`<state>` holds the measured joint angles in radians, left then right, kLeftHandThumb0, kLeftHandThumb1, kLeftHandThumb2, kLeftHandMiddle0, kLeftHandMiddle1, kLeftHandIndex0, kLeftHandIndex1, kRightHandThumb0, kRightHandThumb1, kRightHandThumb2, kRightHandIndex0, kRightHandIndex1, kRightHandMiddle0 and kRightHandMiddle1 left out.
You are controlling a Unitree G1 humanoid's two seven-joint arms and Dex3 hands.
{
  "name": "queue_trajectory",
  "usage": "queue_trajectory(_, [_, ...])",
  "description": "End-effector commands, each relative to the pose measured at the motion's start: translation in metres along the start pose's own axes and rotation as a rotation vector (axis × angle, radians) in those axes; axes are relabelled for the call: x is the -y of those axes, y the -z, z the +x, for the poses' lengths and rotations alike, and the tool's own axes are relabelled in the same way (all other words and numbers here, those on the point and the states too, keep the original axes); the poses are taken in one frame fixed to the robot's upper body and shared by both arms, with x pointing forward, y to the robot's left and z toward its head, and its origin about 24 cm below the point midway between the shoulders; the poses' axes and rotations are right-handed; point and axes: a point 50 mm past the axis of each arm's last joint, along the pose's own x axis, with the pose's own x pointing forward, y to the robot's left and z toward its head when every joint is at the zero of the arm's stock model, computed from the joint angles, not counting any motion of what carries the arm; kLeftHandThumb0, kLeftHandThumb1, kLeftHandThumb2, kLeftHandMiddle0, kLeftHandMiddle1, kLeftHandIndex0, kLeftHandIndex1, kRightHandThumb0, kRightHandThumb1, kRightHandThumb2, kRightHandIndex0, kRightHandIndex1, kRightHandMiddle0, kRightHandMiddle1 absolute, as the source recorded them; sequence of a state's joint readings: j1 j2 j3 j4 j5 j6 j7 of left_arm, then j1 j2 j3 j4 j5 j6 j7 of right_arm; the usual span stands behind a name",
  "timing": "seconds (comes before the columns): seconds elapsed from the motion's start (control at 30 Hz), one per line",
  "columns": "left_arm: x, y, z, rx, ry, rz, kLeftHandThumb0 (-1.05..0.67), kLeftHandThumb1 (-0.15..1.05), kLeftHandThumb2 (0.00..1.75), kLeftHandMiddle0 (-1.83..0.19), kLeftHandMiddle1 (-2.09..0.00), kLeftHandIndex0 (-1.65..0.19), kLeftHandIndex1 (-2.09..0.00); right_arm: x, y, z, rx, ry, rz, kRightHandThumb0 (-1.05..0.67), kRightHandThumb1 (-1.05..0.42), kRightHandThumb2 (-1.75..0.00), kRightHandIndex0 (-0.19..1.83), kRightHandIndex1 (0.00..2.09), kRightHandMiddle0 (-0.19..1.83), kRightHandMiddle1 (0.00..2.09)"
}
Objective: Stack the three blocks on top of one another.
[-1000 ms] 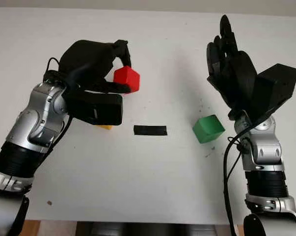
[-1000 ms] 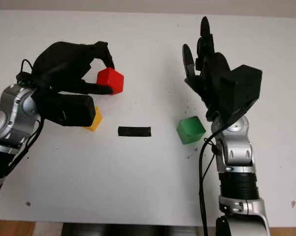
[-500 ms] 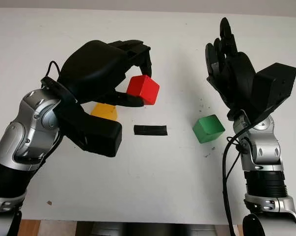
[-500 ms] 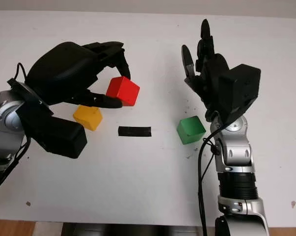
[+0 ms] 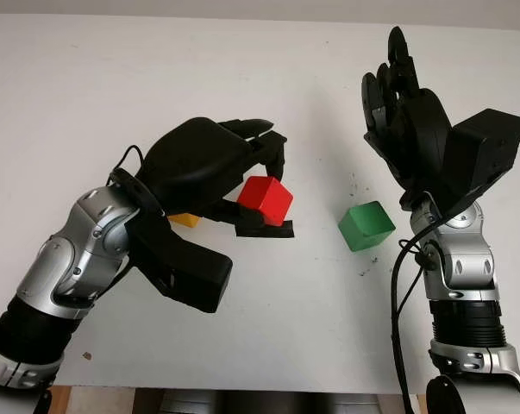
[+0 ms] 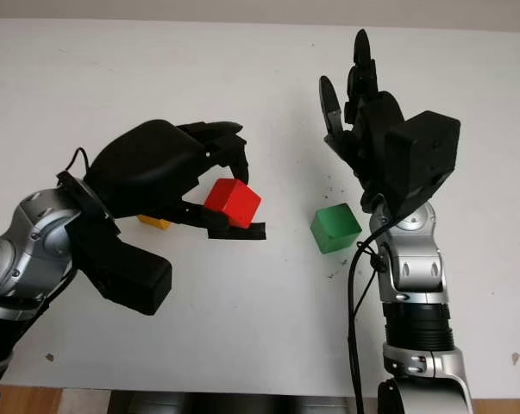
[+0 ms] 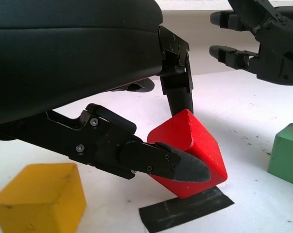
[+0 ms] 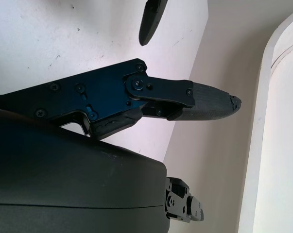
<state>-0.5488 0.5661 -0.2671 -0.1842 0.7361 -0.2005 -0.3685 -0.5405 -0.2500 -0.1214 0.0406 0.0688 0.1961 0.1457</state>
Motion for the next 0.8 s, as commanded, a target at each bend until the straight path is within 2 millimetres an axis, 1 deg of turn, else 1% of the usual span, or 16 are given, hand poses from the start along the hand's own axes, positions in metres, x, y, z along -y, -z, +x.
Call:
queue_trajectory(0.0, [0.009, -0.002, 0.0, 0.004, 0.009, -0.033, -0.45, 1.05, 0.33, -0.23, -0.04, -0.15, -1.88, 0.0, -0.001, -0.003, 0.007, 0.001, 0.002, -0.76, -1.05, -0.53, -0.19, 0.0, -0.19, 0.0])
queue_trajectory(0.1, [0.015, -0.002, 0.0, 0.008, 0.008, -0.054, -0.47, 1.05, 0.35, -0.24, -0.05, -0.14, -2.0, 0.0, -0.002, -0.003, 0.005, 0.005, 0.002, -0.76, -1.05, -0.53, -0.19, 0.0, -0.19, 0.0])
queue_trajectory(0.2, [0.019, -0.003, 0.0, 0.015, -0.003, -0.085, -0.47, 1.05, 0.36, -0.24, -0.05, -0.11, -2.05, 0.0, -0.002, -0.002, 0.003, 0.004, -0.003, -0.76, -1.05, -0.53, -0.19, 0.0, -0.19, 0.0])
queue_trajectory(0.33, [0.022, -0.003, 0.001, 0.006, -0.034, -0.113, -0.45, 1.05, 0.36, -0.23, -0.04, -0.04, -1.96, 0.0, -0.001, -0.002, 0.002, -0.001, -0.008, -0.76, -1.05, -0.53, -0.19, 0.0, -0.19, 0.0])
queue_trajectory(0.53, [0.027, 0.003, 0.003, -0.028, -0.06, -0.154, -0.45, 1.05, 0.38, -0.23, -0.05, -0.08, -2.08, 0.0, -0.001, -0.002, 0.003, 0.004, -0.002, -0.76, -1.05, -0.52, -0.19, 0.0, -0.19, 0.0])
queue_trajectory(0.63, [0.029, 0.005, 0.003, -0.038, -0.048, -0.17, -0.45, 1.05, 0.39, -0.23, -0.05, -0.06, -2.07, 0.0, -0.002, -0.002, 0.005, 0.003, -0.005, -0.76, -1.05, -0.52, -0.19, 0.0, -0.19, 0.0])
queue_trajectory(0.67, [0.029, 0.006, 0.003, -0.047, -0.044, -0.173, -0.45, 1.05, 0.38, -0.24, -0.05, -0.06, -2.02, 0.0, -0.002, -0.003, 0.004, 0.001, -0.007, -0.76, -1.05, -0.52, -0.19, 0.0, -0.19, 0.0])
queue_trajectory(0.77, [0.03, 0.008, 0.003, -0.077, -0.037, -0.163, -0.45, 1.05, 0.34, -0.25, -0.06, -0.11, -2.0, 0.0, -0.002, -0.002, 0.0, 0.0, -0.009, -0.76, -1.05, -0.53, -0.19, 0.0, -0.19, 0.0])
